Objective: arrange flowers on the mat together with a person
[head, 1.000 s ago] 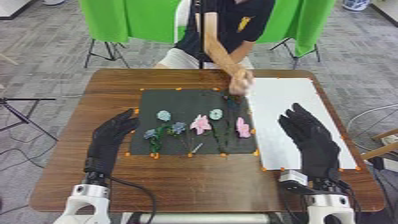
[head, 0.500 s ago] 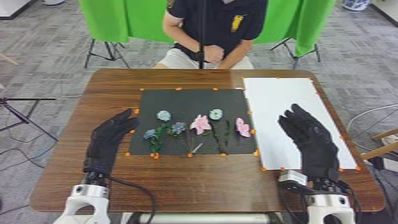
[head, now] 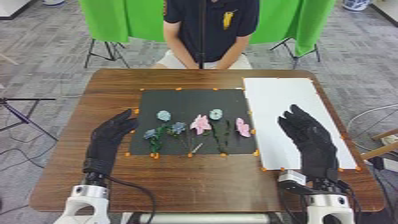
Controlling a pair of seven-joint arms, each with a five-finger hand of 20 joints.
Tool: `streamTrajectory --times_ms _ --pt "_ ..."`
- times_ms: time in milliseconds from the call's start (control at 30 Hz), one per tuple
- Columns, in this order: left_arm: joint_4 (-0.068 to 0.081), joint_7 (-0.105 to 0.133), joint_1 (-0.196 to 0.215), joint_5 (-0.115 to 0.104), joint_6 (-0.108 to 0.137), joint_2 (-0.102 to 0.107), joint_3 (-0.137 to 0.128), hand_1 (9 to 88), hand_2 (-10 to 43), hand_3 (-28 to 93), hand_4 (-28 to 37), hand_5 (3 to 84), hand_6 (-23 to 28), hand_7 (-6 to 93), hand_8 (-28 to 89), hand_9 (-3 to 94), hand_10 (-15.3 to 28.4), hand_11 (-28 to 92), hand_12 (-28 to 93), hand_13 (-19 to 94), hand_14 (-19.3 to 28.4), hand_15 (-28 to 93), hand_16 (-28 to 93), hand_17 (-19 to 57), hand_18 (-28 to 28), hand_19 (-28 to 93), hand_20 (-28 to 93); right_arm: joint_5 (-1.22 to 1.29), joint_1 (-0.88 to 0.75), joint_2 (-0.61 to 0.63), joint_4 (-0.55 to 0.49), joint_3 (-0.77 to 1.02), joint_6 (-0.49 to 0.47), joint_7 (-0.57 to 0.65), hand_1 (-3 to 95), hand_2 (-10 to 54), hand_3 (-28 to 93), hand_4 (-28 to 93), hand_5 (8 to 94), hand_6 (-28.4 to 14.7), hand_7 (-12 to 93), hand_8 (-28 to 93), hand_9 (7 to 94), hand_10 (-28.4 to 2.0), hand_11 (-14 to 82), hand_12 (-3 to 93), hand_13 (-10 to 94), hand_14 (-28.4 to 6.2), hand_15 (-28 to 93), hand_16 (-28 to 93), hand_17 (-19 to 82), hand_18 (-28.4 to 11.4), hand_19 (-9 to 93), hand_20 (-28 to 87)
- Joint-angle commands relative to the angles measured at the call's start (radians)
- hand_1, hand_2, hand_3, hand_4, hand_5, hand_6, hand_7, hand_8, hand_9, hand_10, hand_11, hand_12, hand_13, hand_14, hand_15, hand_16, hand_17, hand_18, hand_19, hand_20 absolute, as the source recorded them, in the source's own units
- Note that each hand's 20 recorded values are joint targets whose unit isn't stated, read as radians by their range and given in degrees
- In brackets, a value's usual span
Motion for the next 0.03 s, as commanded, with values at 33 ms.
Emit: streamTrajectory --times_ms 33 --pt "0.001 -0.005 0.021 -0.001 0.009 -0.011 -0.001 23.6 2.0 64 -21.3 47.0 5.1 10.4 -6 47.5 14.1 16 13 38 17.3 11 3 5.0 12.2 8 16 -0.023 -0.014 -0.01 -0.011 0.0 0.009 0.0 14.9 -1.7 80 -21 45.9 0.7 14 -10 45.7 -14.0 5.5 11.4 39 -12.6 12 16 23 -11.4 1 31"
